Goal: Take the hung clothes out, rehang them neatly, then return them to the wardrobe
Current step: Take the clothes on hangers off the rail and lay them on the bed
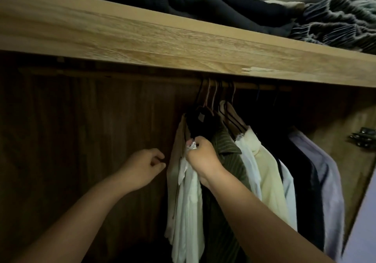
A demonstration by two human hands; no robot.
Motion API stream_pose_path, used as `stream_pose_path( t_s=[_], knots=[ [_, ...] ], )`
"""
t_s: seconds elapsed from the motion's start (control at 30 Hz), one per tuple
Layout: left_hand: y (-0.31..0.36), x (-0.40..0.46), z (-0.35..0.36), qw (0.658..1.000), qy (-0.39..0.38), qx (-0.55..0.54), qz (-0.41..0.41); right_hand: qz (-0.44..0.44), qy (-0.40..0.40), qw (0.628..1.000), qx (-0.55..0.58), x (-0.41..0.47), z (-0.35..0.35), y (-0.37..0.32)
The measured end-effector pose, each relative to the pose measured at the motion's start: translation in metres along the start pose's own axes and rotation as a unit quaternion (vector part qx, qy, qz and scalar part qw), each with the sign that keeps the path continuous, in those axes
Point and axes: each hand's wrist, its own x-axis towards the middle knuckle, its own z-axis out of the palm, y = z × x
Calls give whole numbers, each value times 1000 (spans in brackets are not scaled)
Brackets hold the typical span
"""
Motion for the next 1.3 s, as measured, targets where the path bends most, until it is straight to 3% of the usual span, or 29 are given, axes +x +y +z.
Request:
stream_pose_path(
  t_s=[0.13,0.33,0.57,0.8,0.87,0.97,1.07,1.2,1.3],
  knots=[
    [-9,6,-13,999,28,-19,6,-15,44,988,146,4,5,-6],
    [-9,8,-19,996,80,-41,19,-71,8,967,245,-17,-16,-13],
    [5,1,-9,993,116,-32,10,-79,-68,987,119,-73,-76,1],
    [33,-16,13,981,191,44,-14,-46,-139,989,21,-137,-160,8],
    [41,-25,21,983,168,65,-26,-35,-167,985,1,-160,-185,11],
    [53,-42,40,994,58,87,-16,-37,-168,984,-44,-195,-220,18],
    [70,-69,65,999,-28,35,-1,-28,-171,984,-48,-228,-249,27],
    [92,-108,92,999,-5,-33,35,0,-151,985,-86,-266,-287,39],
    [112,-135,108,995,45,-78,52,1,-75,984,-159,-292,-310,48]
  ],
)
